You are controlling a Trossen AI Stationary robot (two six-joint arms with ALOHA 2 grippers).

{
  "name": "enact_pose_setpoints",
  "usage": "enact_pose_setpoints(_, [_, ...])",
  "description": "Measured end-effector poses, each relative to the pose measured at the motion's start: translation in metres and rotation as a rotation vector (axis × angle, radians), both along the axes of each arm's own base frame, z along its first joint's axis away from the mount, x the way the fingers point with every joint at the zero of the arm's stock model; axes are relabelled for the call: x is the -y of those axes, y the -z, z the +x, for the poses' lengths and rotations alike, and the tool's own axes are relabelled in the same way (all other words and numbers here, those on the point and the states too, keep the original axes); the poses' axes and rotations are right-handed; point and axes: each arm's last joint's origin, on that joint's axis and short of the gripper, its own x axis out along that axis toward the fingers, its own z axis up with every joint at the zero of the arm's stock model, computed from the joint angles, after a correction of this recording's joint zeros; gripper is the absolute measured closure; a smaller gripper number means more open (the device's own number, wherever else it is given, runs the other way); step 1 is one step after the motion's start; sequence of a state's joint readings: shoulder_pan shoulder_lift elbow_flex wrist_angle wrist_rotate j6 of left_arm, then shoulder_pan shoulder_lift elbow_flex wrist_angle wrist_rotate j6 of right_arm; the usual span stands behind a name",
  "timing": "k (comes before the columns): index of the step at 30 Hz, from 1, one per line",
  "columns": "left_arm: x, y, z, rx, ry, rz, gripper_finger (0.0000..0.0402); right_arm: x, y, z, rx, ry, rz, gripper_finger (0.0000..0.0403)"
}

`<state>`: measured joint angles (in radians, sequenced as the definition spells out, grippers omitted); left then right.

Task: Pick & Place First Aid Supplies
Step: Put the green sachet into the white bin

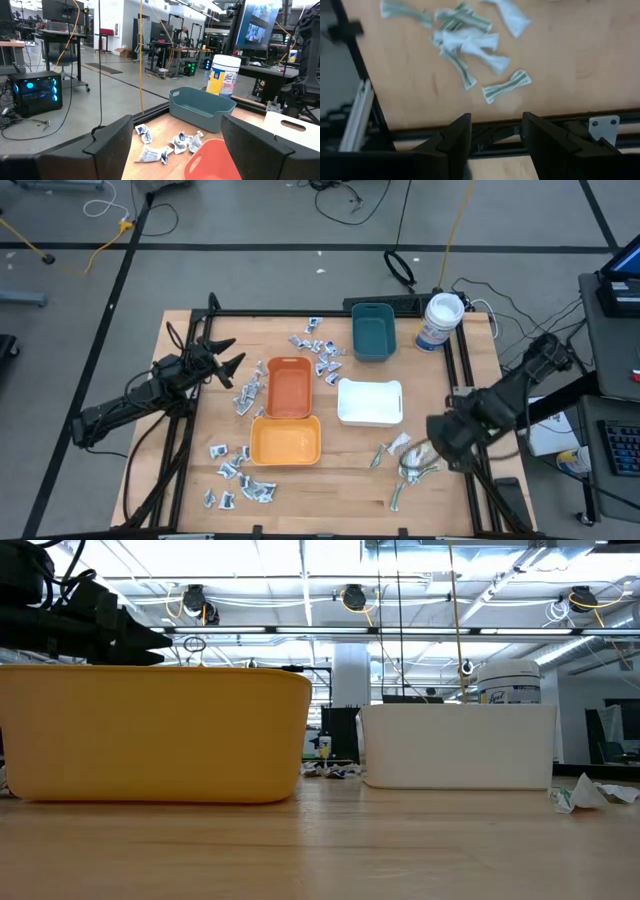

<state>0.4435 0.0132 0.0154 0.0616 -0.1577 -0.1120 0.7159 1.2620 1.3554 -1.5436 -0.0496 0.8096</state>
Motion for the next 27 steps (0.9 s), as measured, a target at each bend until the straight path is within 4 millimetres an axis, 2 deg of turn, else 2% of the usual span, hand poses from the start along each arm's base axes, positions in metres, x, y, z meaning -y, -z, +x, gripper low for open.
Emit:
enact_pose_setpoints(5, [0.000, 0.000, 0.000, 0.000, 0.000, 0.000, 0.0093, -0.022, 0.005, -0.010, -0.007, -0.157, -0.009, 0.0232])
enact_pose_setpoints(11, [0.000, 0.000, 0.000, 0.000, 0.000, 0.000, 0.0094, -0.048, 0.016, -0.010, 0.034, -0.221, 0.014, 0.0232])
enact_pose_setpoints(18, [0.000, 0.000, 0.000, 0.000, 0.000, 0.000, 0.0094, -0.068, 0.054, 0.004, 0.072, -0.225, 0.005, 0.0232])
enact_pose_setpoints(27, [0.000, 0.000, 0.000, 0.000, 0.000, 0.000, 0.0093, -0.071, 0.106, 0.007, 0.018, -0.246, -0.053, 0.0232])
